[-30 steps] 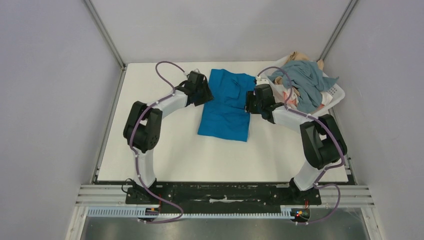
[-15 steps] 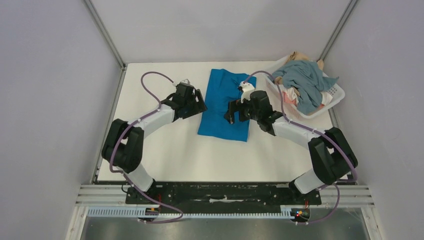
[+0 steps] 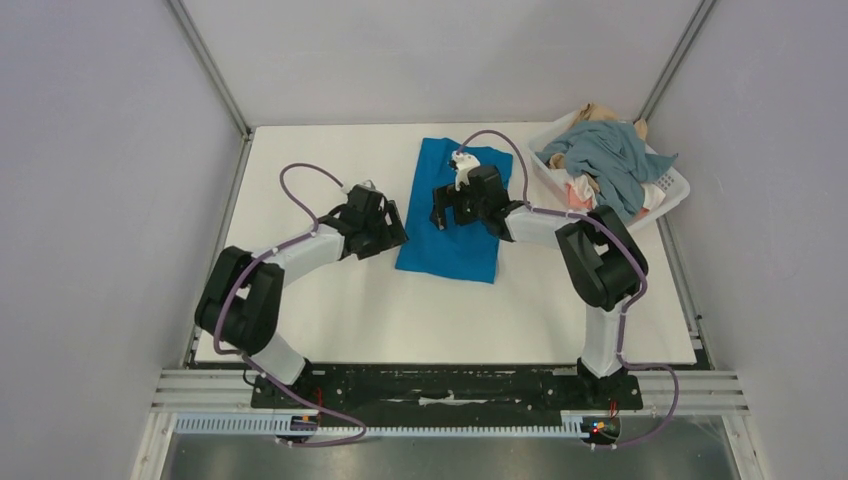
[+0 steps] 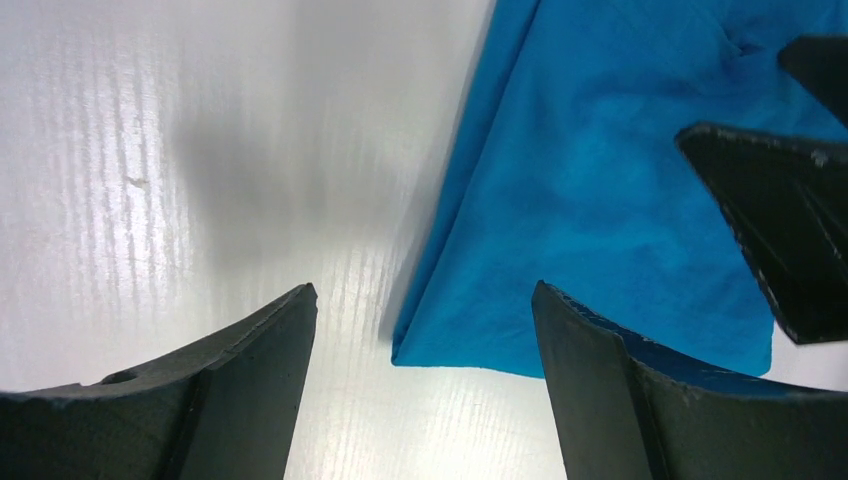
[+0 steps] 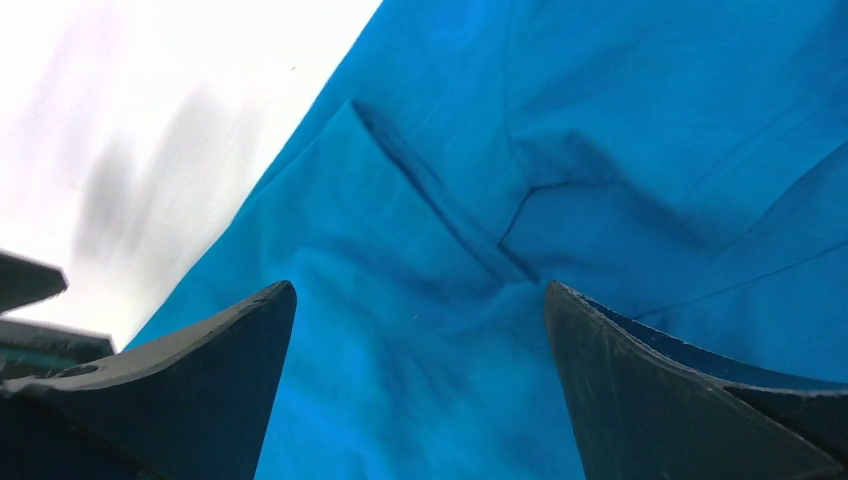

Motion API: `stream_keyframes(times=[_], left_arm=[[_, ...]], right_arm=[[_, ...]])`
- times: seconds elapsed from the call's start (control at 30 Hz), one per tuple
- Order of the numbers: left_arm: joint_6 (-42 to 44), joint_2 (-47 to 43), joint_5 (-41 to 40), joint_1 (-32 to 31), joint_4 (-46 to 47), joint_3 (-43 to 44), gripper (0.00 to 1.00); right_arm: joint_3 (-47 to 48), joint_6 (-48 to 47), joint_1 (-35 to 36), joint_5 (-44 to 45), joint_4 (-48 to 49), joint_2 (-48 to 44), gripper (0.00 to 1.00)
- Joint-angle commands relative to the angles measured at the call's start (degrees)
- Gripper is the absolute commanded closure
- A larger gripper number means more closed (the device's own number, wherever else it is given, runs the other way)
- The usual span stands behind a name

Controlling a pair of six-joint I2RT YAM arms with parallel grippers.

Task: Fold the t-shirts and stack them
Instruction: Grab one side of the 2/3 rectangular tshirt with both arms

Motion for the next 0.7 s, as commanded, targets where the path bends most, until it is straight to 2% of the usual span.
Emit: stream_keyframes(times=[0.0, 0.1, 0.2, 0.3, 0.43, 0.53, 0.67], left_arm=[[-1.8, 2.2, 4.6, 0.3, 1.9, 0.3, 0.15], [-2.5, 3.8, 6.3, 0.3, 2.3, 0.1, 0.15], [-3.3, 5.4, 7.5, 0.3, 2.4, -0.2, 0.19], [-4.4, 6.6, 9.1, 0.2, 4.2, -1.4, 0.32], [-4.5, 8.6, 8.5, 0.2, 3.3, -0.9, 0.59], [-5.6, 8.0, 9.6, 0.2, 5.3, -3.0, 0.6], [-6.0, 5.9, 8.1, 0.1, 5.0, -5.2, 0.6]], right_arm=[[5.0, -4.1, -0.3, 5.8, -0.8, 1.7, 0.02], [5.1, -5.4, -0.3, 6.9, -3.0, -1.4, 0.02], [1.0, -5.4, -0.3, 9.4, -2.9, -8.6, 0.02], [-9.7, 0.1, -0.3, 14.0, -0.6, -17.4, 0.02], [-26.1, 7.9, -0.3, 15.2, 5.3, -28.1, 0.02], [-32.0, 11.2, -0.3, 16.9, 3.3, -33.6, 0.02], [-34.6, 11.5, -0.3, 16.5, -2.1, -37.2, 0.02]])
